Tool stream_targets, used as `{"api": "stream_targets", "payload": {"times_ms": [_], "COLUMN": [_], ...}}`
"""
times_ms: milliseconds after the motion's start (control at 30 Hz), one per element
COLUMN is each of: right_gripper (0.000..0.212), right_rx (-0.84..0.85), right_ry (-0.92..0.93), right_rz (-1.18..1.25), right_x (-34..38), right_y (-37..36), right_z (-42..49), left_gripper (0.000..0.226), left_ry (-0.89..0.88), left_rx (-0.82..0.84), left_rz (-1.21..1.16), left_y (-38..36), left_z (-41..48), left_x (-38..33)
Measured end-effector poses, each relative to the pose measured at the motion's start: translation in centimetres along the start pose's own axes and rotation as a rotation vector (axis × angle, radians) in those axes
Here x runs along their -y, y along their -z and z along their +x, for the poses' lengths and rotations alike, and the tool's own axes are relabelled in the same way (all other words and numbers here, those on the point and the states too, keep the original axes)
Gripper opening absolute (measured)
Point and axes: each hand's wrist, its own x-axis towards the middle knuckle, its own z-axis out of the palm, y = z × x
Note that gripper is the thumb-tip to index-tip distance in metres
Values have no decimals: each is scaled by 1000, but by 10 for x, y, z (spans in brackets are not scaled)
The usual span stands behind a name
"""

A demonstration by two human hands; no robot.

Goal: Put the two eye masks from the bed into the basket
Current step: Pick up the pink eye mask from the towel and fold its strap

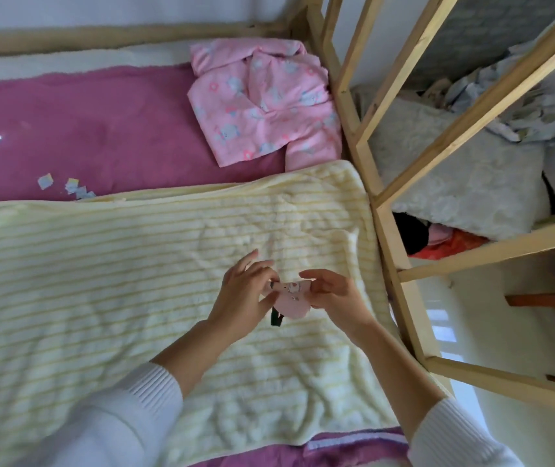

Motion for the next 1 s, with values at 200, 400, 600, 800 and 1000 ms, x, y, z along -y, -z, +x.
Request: {"api": "stream_targets", "payload": {"times_ms": [200,400,600,800,1000], "right_gripper": [23,15,26,16,26], "right_rx": [56,357,552,452,472], "right_ry": [111,265,220,297,227], "right_rz": [-368,-182,-27,-153,200], "right_x": [9,37,44,47,68], "right_y": [-23,-56,-85,-123,-163], "right_z": [-63,-106,-146,-177,-208], "left_gripper": [5,36,42,27,23], "left_ry": [224,364,435,466,451], "left_rx": [-37,-94,-334,-519,-637], "left_rz": [-390,-382,-539,-570,-481], "left_y": [53,85,118,149,176], "left_z": [-89,-161,-223,-282,-337], "left_x": [-38,-60,-61,-39,-9]}}
